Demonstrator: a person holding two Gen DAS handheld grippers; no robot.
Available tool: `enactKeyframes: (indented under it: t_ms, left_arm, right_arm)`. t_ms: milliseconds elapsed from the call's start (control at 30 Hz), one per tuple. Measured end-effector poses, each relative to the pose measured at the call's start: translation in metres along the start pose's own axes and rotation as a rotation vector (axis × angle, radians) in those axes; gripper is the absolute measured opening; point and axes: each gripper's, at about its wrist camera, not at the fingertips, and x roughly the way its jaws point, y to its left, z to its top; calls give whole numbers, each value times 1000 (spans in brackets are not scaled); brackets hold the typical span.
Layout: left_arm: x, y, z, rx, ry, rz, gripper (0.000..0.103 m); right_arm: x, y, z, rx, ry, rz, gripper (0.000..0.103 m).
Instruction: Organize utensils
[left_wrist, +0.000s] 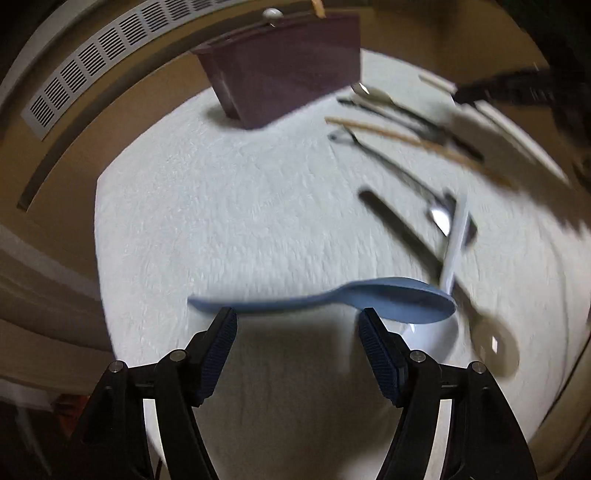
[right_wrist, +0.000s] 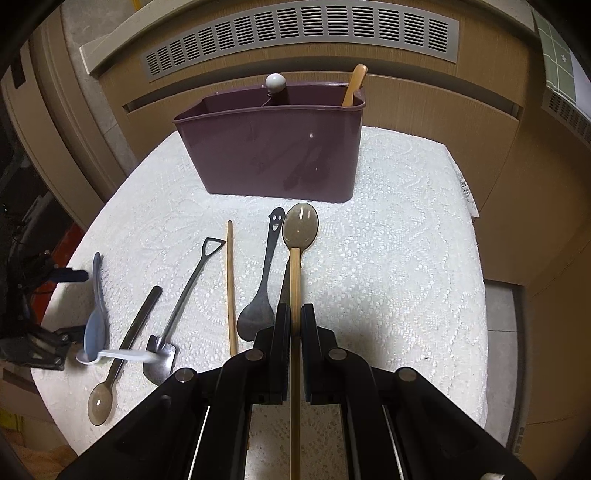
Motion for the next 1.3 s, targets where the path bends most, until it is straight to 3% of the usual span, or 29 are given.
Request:
enactKeyframes:
  t_ms: [167,267,433,600,700,900,1067,1200,1300]
  left_arm:
    - [26,13,44,-75,-63,18,69]
    - [42,23,57,-122,-39,-47,70]
    - [31,29,36,-152,4,-177,70]
    - [-2,19,9,-115,-25,-261,70]
    - [-20,1,6,-17,-33,-256,70]
    - [6,-25,10,138,28,-99,73]
    - [25,5,38,-31,-15,-33,75]
    - [43,15,59,-135,-37,-140,75]
    - [48,0,70,-100,-45,-145,70]
  right_arm:
    - [0,2,4,-4,-3,1,6]
    - [0,0,5,3,0,-1,6]
    - [-3,-11,2,29,-5,0,6]
    - [4,-13,4,42,6,9,6]
    - [5,-8,4,34,4,21,6]
    - [1,-1,2,15,-3,29,6]
    - [-1,-4,2,17,-5,20,6]
    - [3,-6,3,25,2,20,6]
    - [5,-7,2,27,6,25,6]
